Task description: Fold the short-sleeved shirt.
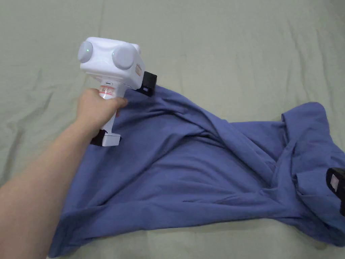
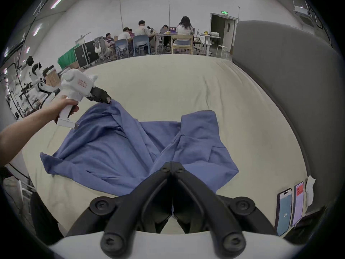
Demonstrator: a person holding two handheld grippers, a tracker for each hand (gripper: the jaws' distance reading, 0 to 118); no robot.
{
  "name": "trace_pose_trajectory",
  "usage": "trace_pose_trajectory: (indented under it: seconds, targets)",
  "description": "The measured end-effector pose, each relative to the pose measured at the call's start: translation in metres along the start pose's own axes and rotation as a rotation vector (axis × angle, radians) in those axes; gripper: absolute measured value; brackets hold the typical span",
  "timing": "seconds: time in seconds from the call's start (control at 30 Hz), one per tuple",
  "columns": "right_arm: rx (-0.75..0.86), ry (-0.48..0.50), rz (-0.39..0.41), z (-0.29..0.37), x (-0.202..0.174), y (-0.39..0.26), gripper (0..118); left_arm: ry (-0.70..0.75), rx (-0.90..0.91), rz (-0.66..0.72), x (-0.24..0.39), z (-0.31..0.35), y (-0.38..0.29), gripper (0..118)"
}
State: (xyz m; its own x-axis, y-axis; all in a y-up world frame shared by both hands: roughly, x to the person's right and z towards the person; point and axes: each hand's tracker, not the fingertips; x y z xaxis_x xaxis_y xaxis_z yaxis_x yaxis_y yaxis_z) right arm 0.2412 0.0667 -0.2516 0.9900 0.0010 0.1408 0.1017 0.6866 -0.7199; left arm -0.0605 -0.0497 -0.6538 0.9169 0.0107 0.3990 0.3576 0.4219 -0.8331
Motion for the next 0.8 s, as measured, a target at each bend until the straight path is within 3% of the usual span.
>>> trace_pose_trajectory:
  seconds: [0.03, 0.07, 0.1, 0.13, 0.33, 0.47, 0.5, 0.53, 0.6, 0.67, 0.7, 0.8]
  targets:
    - [-0.004, -0.006, 0.000, -0.003, 0.001, 0.000, 3, 0.003, 0.077, 0.004, 0.000, 0.005, -0.007, 79]
    - [-0.009, -0.005, -0.003, -0.007, 0.002, -0.001, 3, 0.004, 0.154, -0.009, -0.002, 0.018, -0.012, 60]
    - [-0.016, 0.000, -0.009, -0.010, 0.003, -0.001, 3, -0.009, 0.133, -0.005, -0.002, 0.021, -0.015, 21]
    - [-0.019, 0.005, -0.014, -0.014, 0.004, -0.002, 3, -0.032, 0.133, -0.024, -0.003, 0.025, -0.017, 2]
    - [-0.033, 0.038, -0.039, -0.034, 0.008, 0.004, 3, -0.052, 0.124, -0.024, -0.005, 0.049, -0.025, 2]
    - [0.018, 0.074, -0.077, -0.030, 0.023, 0.040, 7, -0.119, 0.231, -0.025, -0.001, 0.105, -0.033, 2]
    - [0.029, 0.073, -0.088, -0.034, 0.030, 0.054, 42, -0.133, 0.274, -0.018, 0.001, 0.124, -0.038, 2]
    - [-0.001, 0.087, -0.096, -0.046, 0.038, 0.068, 114, -0.149, 0.314, 0.000, 0.001, 0.141, -0.045, 2]
    - [0.011, 0.096, -0.104, -0.059, 0.057, 0.089, 118, -0.212, 0.367, 0.033, 0.002, 0.171, -0.058, 2]
    - [-0.079, 0.120, -0.140, -0.090, 0.075, 0.109, 118, -0.199, 0.412, 0.043, 0.005, 0.188, -0.070, 2]
    - [-0.130, 0.077, -0.170, -0.127, 0.078, 0.117, 118, -0.178, 0.423, 0.050, 0.006, 0.193, -0.074, 2]
    - [-0.280, 0.068, -0.225, -0.194, 0.091, 0.118, 118, -0.178, 0.404, 0.076, -0.001, 0.181, -0.074, 2]
